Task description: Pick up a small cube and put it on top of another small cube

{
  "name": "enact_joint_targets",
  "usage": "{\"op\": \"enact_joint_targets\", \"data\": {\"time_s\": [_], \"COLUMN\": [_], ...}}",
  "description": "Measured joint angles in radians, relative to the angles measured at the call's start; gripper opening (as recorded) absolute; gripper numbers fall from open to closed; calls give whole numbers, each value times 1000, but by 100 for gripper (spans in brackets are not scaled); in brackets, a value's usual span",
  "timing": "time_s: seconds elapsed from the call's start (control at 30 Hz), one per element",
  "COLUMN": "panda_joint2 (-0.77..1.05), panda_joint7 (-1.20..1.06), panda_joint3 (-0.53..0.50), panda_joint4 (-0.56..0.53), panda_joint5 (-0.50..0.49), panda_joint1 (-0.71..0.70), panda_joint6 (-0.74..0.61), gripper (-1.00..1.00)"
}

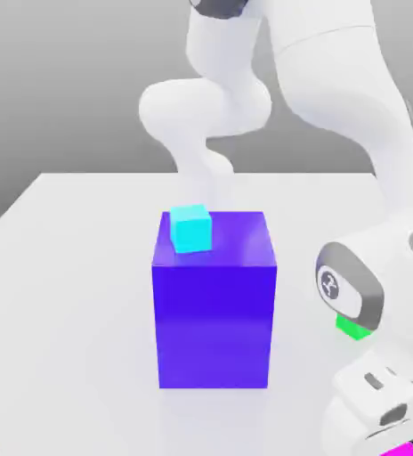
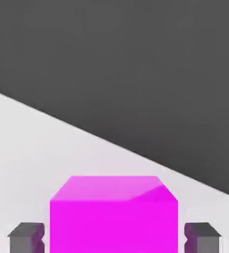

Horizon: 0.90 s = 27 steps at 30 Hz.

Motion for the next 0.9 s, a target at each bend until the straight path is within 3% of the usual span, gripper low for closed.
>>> {"op": "enact_joint_targets", "data": {"time_s": [0.1,0.27,0.63,0.9], "panda_joint2": [5,-147,-489,-721], "panda_joint7": [1,-50,-573,-921], "panda_joint3": [-1,40,286,309], "panda_joint4": [1,-53,-418,-679], "panda_joint5": [-1,35,209,291], "panda_joint1": [2,-18,2,155], "panda_joint6": [3,-95,-64,-29], "gripper": [-100,-100,-100,-100]}}
